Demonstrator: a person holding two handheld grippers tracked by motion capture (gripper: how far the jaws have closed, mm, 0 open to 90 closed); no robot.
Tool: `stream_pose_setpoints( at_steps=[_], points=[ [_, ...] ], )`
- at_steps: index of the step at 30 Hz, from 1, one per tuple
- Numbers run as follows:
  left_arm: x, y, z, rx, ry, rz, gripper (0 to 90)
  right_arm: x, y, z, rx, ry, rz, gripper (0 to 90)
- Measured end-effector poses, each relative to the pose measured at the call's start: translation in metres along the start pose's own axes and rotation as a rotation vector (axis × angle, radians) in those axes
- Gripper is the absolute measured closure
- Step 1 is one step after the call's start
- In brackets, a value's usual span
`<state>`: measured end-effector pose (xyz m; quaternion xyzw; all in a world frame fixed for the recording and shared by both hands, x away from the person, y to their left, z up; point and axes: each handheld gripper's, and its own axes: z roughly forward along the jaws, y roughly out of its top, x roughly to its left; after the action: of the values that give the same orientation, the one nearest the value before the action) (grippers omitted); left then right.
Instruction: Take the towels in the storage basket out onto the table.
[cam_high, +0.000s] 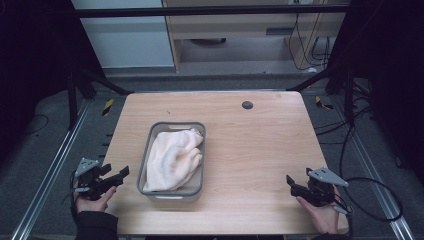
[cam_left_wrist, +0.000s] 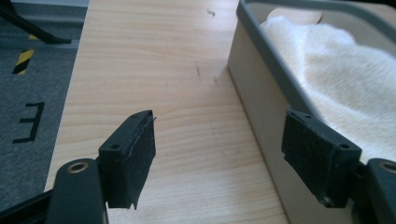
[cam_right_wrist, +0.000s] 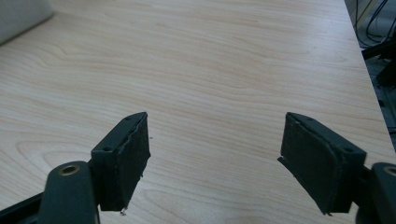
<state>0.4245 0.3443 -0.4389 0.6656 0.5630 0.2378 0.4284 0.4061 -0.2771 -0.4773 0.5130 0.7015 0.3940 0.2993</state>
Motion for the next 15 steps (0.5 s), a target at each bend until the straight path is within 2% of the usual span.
stream_pose_setpoints(
  at_steps=[1,7,11,15],
  points=[
    [-0.001,0.001,-0.001,-0.004,-0.006,0.0,26.3,0.001,0.0,0.001,0.004,-0.003,-0.009,24.0],
    [-0.008,0.008,-0.005,-0.012,-0.036,0.001,27.3,0.001,0.0,0.0,-0.001,0.02,0.015,24.7],
    [-0.014,0.015,-0.008,-0.014,-0.06,0.017,27.5,0.001,0.0,0.001,0.0,0.021,0.001,24.6],
    [-0.02,0.023,-0.012,-0.018,-0.083,0.025,28.1,0.001,0.0,0.001,0.004,0.023,0.008,24.3]
  ],
)
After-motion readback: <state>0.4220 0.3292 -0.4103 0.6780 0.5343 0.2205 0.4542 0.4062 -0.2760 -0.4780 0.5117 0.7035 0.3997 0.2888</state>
